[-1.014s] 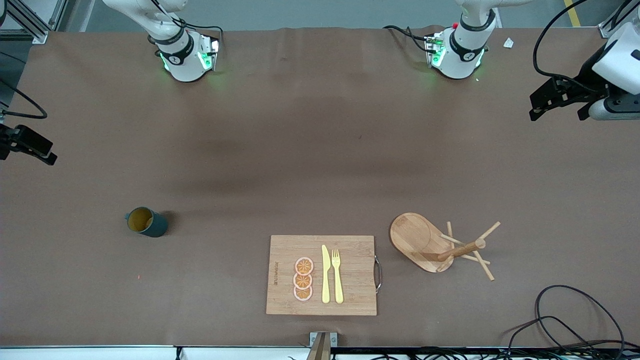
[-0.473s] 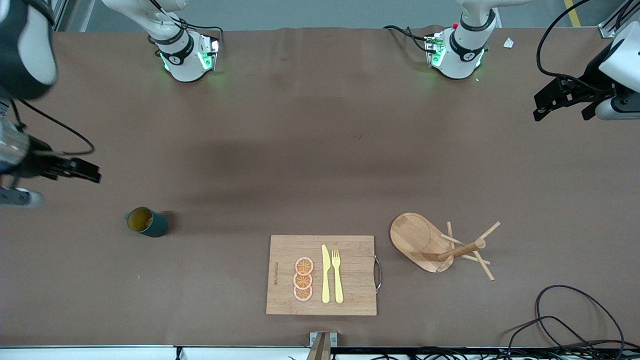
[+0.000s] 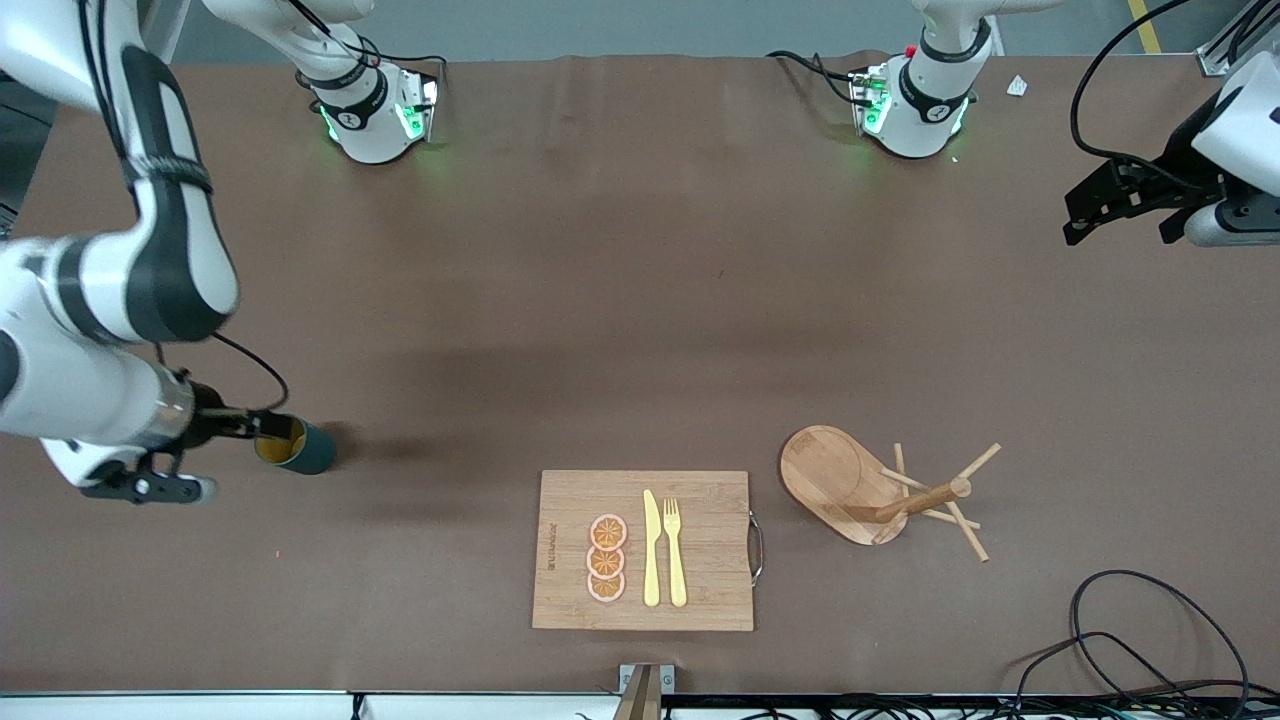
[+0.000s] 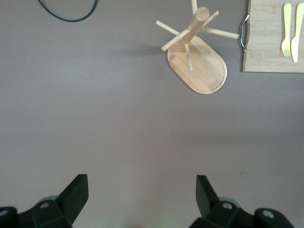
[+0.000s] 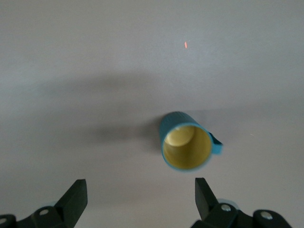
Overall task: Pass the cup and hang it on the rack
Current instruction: 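Close the right gripper on the teal mug's rim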
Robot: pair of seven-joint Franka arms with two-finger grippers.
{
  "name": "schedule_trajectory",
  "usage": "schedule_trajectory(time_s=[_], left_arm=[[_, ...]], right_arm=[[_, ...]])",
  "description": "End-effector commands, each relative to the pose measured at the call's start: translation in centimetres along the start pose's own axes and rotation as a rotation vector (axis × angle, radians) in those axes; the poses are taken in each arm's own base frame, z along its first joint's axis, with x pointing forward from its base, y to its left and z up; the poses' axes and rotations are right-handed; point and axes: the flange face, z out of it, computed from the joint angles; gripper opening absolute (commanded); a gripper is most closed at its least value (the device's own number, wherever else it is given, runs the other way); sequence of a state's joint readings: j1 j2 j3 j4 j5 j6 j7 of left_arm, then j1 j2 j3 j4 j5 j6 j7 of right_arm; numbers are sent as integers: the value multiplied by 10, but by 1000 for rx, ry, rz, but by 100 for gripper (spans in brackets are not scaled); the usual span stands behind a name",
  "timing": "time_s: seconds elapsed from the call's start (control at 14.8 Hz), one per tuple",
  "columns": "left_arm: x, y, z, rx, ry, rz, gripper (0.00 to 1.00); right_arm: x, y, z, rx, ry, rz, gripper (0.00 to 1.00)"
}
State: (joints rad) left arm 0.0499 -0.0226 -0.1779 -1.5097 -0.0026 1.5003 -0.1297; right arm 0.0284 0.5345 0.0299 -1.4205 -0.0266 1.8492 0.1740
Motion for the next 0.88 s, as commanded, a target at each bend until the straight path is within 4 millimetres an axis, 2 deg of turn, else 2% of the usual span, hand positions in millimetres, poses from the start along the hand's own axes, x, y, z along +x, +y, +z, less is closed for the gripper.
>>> schedule_trajectory(time_s=[0.0,0.2,0.41,0.47,0.61,0.68,0.81], left_arm=[[4,6,3,10,-10,18,100],[4,7,3,8,-7,19,100],[3,5,-1,-4,-3,20,100],[2,3,-2,-4,-1,31,100],[1,2,-4,-5,-1,27,100],[1,3,-4,-5,-1,22,100],[2,3,-2,-2,-4,29,100]], right_arm=[[15,10,46,18,-1,66,100],[19,23,85,21,-12,115,100],[9,30,123,22,-16,125,100],[8,35,128,24,-10,131,89],[8,37,129,19,-10,115,50],[8,37,129,13,-15,112,35],[8,38,129,9,-15,108,17]])
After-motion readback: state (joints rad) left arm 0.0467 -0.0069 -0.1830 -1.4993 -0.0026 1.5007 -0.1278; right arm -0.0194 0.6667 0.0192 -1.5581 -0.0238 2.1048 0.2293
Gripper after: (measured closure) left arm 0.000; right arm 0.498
